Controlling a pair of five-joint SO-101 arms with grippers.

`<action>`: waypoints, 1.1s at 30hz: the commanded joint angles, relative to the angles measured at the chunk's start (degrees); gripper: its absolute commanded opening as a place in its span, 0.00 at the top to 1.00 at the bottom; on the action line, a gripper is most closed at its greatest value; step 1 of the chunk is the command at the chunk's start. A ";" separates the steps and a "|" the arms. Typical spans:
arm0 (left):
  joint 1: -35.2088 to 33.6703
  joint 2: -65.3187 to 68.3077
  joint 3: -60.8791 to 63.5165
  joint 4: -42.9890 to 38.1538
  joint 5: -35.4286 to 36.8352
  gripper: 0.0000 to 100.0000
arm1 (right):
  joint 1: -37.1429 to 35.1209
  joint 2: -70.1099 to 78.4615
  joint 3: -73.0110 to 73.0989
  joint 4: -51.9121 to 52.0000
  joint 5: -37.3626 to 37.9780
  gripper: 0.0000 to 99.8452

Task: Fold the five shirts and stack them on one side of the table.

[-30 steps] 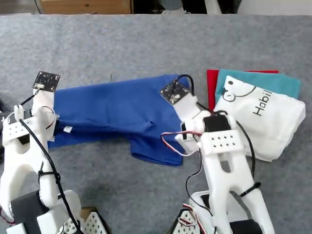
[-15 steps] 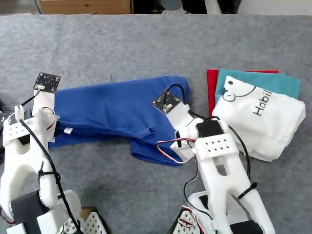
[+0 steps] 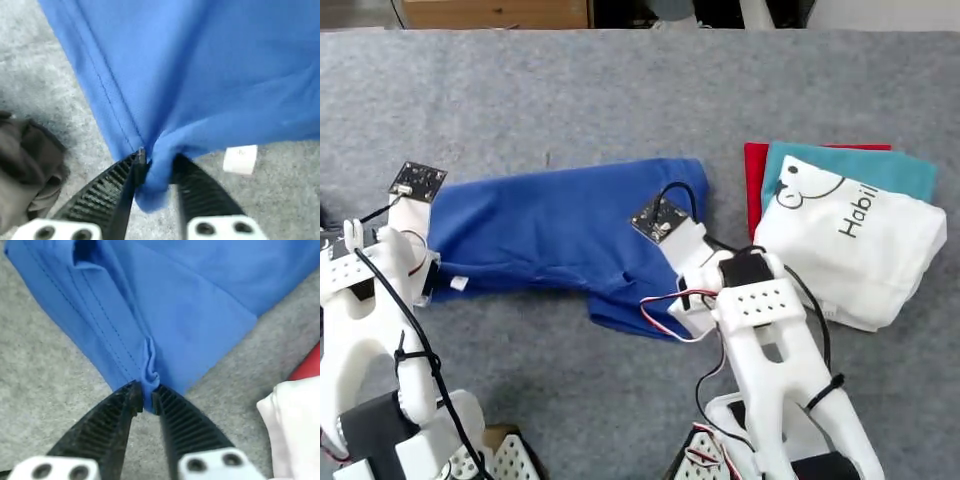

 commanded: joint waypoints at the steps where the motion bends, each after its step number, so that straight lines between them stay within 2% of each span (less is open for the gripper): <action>1: -0.31 -0.97 -1.01 1.32 1.85 0.82 | -0.26 -1.19 -0.22 -0.26 -1.05 0.83; 3: -0.04 -0.97 -2.07 2.81 2.29 0.82 | -0.35 -1.19 -0.57 -0.18 -0.97 0.80; 10: -2.68 -0.97 -7.34 6.68 1.93 0.80 | -0.35 -1.19 -6.81 4.75 0.97 0.83; 13: -4.88 -0.88 -10.07 10.20 -0.88 0.75 | -0.53 -0.92 -11.38 6.77 0.79 0.89; 15: -6.73 -0.88 -11.82 10.46 -0.53 0.76 | -0.53 -0.75 -14.64 6.77 0.35 0.99; 18: -10.15 -0.97 -15.52 10.64 -0.53 0.77 | -0.62 0.84 -19.12 6.59 -2.46 0.98; 21: -12.53 -0.97 -20.26 11.96 -0.53 0.81 | -2.64 6.46 -23.87 6.59 -3.78 0.99; 24: -12.09 -0.53 -26.42 15.12 -0.35 0.91 | -6.24 14.02 -29.14 5.45 -5.89 0.99; 26: -9.80 -0.26 -29.49 15.47 2.20 0.98 | -8.35 19.21 -32.40 3.69 -7.38 0.99; 28: -6.81 -0.26 -31.34 15.47 7.82 0.95 | -10.11 24.57 -35.12 2.11 -8.44 0.99; 30: -2.42 0.09 -31.96 14.86 14.59 0.97 | -11.25 29.85 -37.23 0.70 -9.32 0.99; 33: 4.00 3.34 -30.73 9.23 22.24 0.97 | -11.96 36.26 -39.43 -0.44 -10.11 0.99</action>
